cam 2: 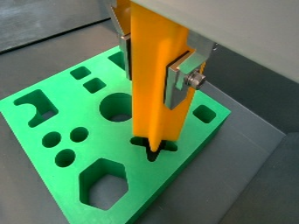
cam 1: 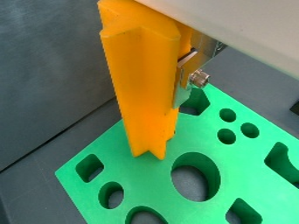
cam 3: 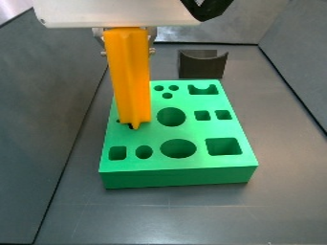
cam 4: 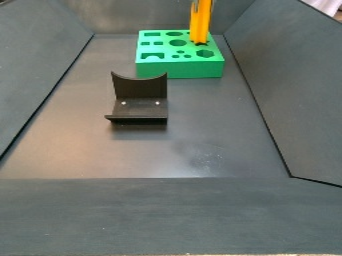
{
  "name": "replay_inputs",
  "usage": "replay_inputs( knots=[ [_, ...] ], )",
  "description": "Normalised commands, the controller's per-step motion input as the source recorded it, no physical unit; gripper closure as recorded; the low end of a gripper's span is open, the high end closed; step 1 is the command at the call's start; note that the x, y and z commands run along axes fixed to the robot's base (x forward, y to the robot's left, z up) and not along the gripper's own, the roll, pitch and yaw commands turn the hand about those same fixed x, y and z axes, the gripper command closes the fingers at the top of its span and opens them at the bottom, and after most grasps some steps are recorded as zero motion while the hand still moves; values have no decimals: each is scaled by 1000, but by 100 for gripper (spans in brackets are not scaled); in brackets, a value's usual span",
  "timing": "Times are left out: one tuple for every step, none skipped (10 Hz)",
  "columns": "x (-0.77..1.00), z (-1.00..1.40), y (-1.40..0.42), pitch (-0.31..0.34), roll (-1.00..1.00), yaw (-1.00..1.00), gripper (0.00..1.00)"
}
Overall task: Pick up the star object. Move up. Move to above the board. Insert the star object.
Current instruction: Insert the star object.
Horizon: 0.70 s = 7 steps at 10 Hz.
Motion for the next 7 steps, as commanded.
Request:
replay_inputs(
  knots=[
    [-9,-6,0,11,153,0,100],
    [0,-14,0,13,129,0,100],
    [0,-57,109,13,167,46,100],
    [0,-86,123,11,206,100,100],
    [0,-31,20,0,120,31,100],
    [0,0,0,0,31,0,100],
    [0,0,0,0,10,0,100]
  ],
)
